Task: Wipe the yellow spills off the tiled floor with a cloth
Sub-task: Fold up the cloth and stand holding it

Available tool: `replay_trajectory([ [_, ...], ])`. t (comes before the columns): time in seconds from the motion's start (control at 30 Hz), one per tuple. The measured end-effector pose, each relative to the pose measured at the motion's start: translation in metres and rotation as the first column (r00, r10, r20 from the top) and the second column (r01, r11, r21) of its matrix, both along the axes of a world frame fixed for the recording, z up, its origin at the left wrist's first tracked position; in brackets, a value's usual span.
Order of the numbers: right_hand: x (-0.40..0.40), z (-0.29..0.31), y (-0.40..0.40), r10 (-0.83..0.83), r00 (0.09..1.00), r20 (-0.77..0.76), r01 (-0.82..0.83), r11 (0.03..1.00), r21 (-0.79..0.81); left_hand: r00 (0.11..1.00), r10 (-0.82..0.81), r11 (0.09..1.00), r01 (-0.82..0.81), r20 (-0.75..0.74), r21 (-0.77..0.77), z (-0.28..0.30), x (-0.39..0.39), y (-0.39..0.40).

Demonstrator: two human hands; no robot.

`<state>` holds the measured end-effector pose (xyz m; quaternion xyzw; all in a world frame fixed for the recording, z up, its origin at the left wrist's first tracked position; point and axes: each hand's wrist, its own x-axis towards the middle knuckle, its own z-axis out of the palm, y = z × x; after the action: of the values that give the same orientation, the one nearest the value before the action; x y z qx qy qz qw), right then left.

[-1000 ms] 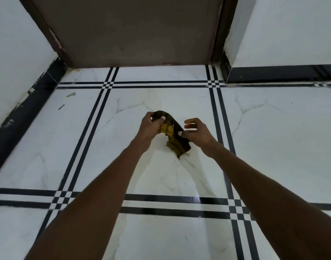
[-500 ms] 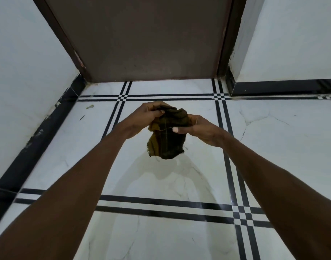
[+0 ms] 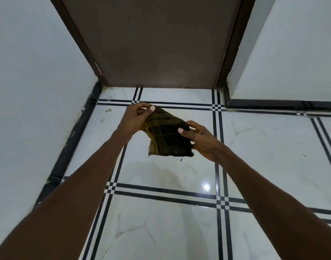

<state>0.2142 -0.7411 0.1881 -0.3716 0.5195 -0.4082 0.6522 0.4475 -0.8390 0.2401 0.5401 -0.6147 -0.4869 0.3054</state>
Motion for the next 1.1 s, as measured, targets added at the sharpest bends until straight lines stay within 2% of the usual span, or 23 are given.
replay_trajectory([
  [0.1, 0.008, 0.083, 0.018, 0.001, 1.0, -0.01, -0.001, 1.0, 0.022, 1.0, 0.01, 1.0, -0.01, 0.011, 0.028, 0.069, 0.006, 0.011],
  [0.23, 0.025, 0.19, 0.043, -0.075, 0.994, 0.078, 0.067, 0.993, 0.099, 0.997, 0.028, 1.0, -0.029, 0.07, 0.003, 0.158, 0.012, 0.035],
  [0.37, 0.037, 0.28, 0.06, -0.118, 0.985, 0.129, 0.097, 0.982, 0.162, 0.984, -0.044, 0.998, 0.051, 0.173, -0.033, 0.232, 0.013, 0.07],
  [0.5, 0.043, 0.355, 0.074, -0.179, 0.977, 0.117, 0.152, 0.966, 0.208, 0.988, -0.017, 1.0, 0.018, 0.151, -0.002, 0.294, 0.012, 0.112],
  [0.57, 0.046, 0.382, 0.079, -0.241, 0.962, 0.13, 0.204, 0.948, 0.245, 0.995, 0.018, 0.999, -0.023, 0.102, 0.041, 0.323, 0.01, 0.134],
  [0.7, 0.051, 0.431, 0.094, -0.31, 0.936, 0.165, 0.252, 0.92, 0.3, 0.975, -0.196, 0.97, 0.177, 0.104, 0.17, 0.368, 0.007, 0.177],
  [0.77, 0.053, 0.448, 0.104, -0.324, 0.926, 0.192, 0.25, 0.911, 0.328, 0.973, -0.187, 0.98, 0.174, 0.138, 0.097, 0.38, 0.004, 0.19],
  [0.83, 0.05, 0.463, 0.114, -0.358, 0.904, 0.234, 0.26, 0.895, 0.363, 0.978, -0.11, 0.993, 0.116, 0.175, -0.027, 0.395, 0.004, 0.195],
  [0.93, 0.04, 0.48, 0.129, -0.413, 0.866, 0.282, 0.275, 0.864, 0.421, 0.966, -0.12, 0.988, 0.14, 0.23, -0.071, 0.416, 0.009, 0.196],
  [1.0, 0.031, 0.487, 0.139, -0.38, 0.886, 0.265, 0.24, 0.865, 0.44, 0.963, -0.162, 0.983, 0.176, 0.216, -0.05, 0.428, 0.012, 0.197],
  [1.1, 0.016, 0.494, 0.151, -0.25, 0.955, 0.159, 0.17, 0.901, 0.399, 0.983, -0.135, 0.991, 0.134, 0.121, 0.017, 0.456, 0.007, 0.201],
])
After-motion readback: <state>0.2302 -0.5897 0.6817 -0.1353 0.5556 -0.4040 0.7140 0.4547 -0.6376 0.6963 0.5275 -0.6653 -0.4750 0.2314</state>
